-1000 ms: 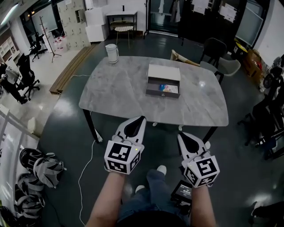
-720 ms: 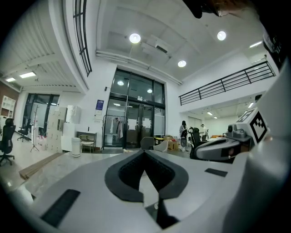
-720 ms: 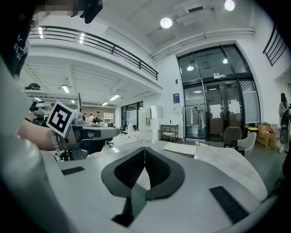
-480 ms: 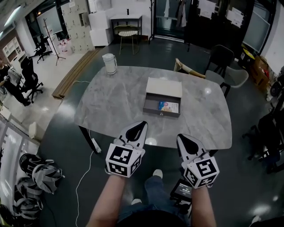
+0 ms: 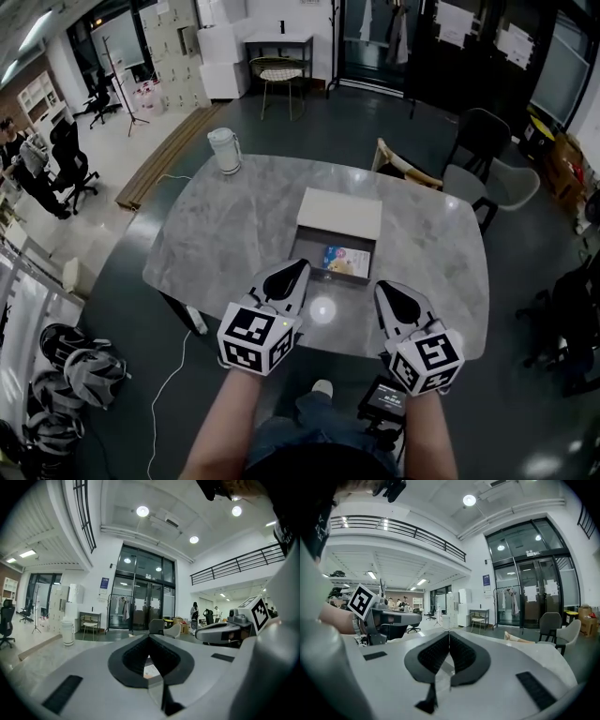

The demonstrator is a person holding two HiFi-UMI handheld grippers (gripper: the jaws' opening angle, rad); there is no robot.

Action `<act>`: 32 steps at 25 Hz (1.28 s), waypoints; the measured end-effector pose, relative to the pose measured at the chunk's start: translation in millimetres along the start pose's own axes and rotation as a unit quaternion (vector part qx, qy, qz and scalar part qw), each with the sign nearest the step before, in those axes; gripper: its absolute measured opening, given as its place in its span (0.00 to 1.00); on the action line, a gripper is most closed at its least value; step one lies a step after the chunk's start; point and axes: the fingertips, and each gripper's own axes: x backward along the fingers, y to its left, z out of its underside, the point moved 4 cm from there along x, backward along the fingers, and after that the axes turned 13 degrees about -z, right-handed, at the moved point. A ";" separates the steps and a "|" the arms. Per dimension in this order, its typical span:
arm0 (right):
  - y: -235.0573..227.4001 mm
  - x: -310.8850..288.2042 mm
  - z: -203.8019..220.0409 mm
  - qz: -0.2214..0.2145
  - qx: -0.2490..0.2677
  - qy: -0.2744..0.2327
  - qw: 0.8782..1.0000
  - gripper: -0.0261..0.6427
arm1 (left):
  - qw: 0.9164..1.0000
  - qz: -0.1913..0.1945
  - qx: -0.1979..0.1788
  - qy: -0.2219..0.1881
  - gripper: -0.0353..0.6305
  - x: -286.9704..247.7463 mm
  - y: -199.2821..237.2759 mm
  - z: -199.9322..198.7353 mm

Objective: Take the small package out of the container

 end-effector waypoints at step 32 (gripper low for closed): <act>-144.2 -72.0 22.3 0.047 -0.058 0.022 0.997 0.08 | 0.959 0.077 0.073 0.264 0.32 -162.7 26.1 91.4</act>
